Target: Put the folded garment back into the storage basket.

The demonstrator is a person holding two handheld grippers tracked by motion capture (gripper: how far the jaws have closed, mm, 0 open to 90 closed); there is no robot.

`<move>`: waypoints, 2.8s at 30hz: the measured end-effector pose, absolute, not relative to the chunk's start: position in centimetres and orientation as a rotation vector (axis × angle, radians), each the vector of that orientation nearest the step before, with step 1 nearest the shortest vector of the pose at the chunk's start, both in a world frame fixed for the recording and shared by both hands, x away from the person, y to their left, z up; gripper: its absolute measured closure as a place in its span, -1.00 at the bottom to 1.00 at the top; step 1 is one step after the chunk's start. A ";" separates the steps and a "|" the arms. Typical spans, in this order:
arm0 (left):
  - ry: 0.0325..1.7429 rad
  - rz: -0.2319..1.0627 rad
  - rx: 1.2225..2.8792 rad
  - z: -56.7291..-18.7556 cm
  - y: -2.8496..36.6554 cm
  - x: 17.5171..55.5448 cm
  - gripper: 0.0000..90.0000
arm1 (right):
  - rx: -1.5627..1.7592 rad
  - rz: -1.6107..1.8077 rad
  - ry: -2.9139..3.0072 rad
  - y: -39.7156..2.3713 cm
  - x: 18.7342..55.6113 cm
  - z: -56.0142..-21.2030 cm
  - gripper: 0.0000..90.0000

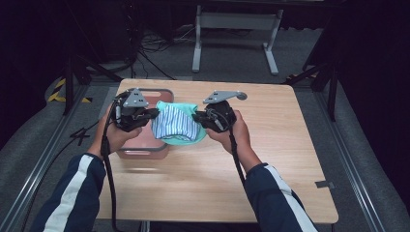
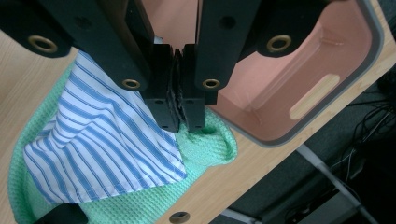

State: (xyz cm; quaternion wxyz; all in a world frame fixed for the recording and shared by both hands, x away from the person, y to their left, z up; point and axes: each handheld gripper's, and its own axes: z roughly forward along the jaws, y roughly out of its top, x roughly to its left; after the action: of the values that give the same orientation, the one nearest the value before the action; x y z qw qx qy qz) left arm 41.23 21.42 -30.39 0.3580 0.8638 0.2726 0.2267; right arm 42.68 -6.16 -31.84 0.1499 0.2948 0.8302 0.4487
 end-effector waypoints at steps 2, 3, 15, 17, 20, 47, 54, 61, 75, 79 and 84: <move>0.707 0.591 2.240 -30.3 22.0 41.4 0.92 | 0.842 1.296 2.387 -5.6 42.8 -31.8 0.85; 0.721 0.589 2.234 -30.4 22.2 41.3 0.92 | 0.839 1.290 2.390 -5.3 42.9 -31.8 0.85; 0.788 0.622 2.232 -30.2 25.3 41.4 0.92 | 0.792 1.287 2.416 -1.5 43.8 -32.0 0.85; 0.792 0.621 2.237 -30.2 25.7 41.4 0.92 | 0.799 1.294 2.415 -0.7 44.1 -32.0 0.85; 0.809 0.625 2.228 -30.3 26.4 41.6 0.92 | 0.790 1.292 2.414 0.5 44.2 -32.2 0.85; 0.902 0.664 2.262 -33.3 29.4 41.8 0.92 | 0.745 1.235 2.510 6.5 45.4 -35.0 0.84; 0.920 0.671 2.272 -34.4 29.2 42.2 0.92 | 0.750 1.225 2.534 7.0 45.7 -35.9 0.84; 0.931 0.668 2.275 -35.2 29.3 42.4 0.92 | 0.756 1.201 2.551 7.5 46.0 -36.9 0.83; 0.970 0.655 2.294 -36.5 29.6 42.7 0.92 | 0.784 1.160 2.575 7.6 46.8 -38.5 0.79; 0.976 0.660 2.295 -36.9 29.5 42.8 0.88 | 0.789 1.141 2.573 7.6 46.9 -38.7 0.69; 0.999 0.660 2.274 -37.0 29.6 42.9 0.68 | 0.797 1.150 2.568 7.4 47.0 -38.9 0.64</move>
State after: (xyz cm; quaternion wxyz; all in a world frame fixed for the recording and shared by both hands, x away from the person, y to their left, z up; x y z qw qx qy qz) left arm 42.86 29.58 -37.04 0.2817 0.8490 0.3731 0.2464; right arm 46.99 7.42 -38.87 0.1082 0.2709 0.8730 0.3909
